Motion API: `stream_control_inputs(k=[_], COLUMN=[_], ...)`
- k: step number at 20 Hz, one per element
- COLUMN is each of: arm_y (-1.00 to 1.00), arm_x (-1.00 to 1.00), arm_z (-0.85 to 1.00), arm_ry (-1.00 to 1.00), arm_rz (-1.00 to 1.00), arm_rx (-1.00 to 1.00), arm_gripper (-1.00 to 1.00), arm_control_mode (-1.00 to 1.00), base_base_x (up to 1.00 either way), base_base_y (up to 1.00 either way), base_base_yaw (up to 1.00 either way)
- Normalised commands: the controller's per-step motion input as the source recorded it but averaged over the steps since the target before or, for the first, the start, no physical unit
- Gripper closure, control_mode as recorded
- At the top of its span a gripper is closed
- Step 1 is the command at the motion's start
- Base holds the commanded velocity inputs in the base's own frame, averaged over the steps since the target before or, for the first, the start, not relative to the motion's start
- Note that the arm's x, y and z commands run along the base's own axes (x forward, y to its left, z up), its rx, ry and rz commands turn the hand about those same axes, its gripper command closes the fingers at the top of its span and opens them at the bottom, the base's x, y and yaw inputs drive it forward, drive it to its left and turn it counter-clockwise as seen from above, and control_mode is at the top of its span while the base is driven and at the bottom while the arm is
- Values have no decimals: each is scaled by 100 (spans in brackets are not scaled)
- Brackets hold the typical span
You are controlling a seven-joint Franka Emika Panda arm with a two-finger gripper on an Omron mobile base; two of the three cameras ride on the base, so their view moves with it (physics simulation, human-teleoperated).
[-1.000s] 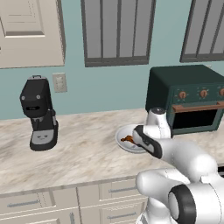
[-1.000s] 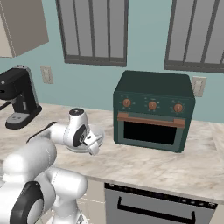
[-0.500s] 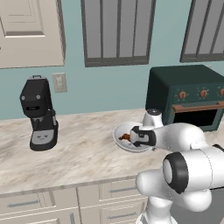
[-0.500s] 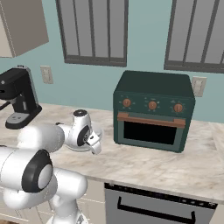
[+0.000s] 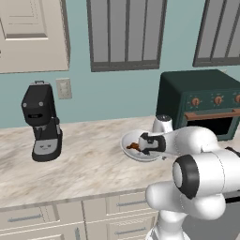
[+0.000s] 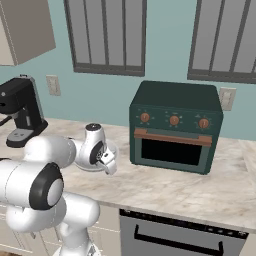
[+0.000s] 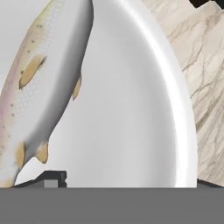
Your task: Place the bowl with the squash and avocado on the second highest shelf of the fridge. Place the bowl with the chicken drumstick and fish on the top shelf of the fridge.
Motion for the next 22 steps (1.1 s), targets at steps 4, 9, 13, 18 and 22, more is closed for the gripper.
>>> stream_control_inputs(k=[4,9,13,18,22], arm_y=[0,0,0,6,0], arm_x=[0,-6,-21,-31,-58], arm_z=[1,19,48,71,100], arm_ry=[0,-1,-7,-10,-10], arm_rz=[0,-5,-12,-15,-12], arm_rx=[2,4,5,4,1], arm_gripper=[100,100,100,100,100], arm_control_mode=[-100,-100,-100,-100,-100], base_base_x=[0,0,0,0,0], base_base_y=[0,0,0,0,0], base_base_yaw=[0,0,0,0,0])
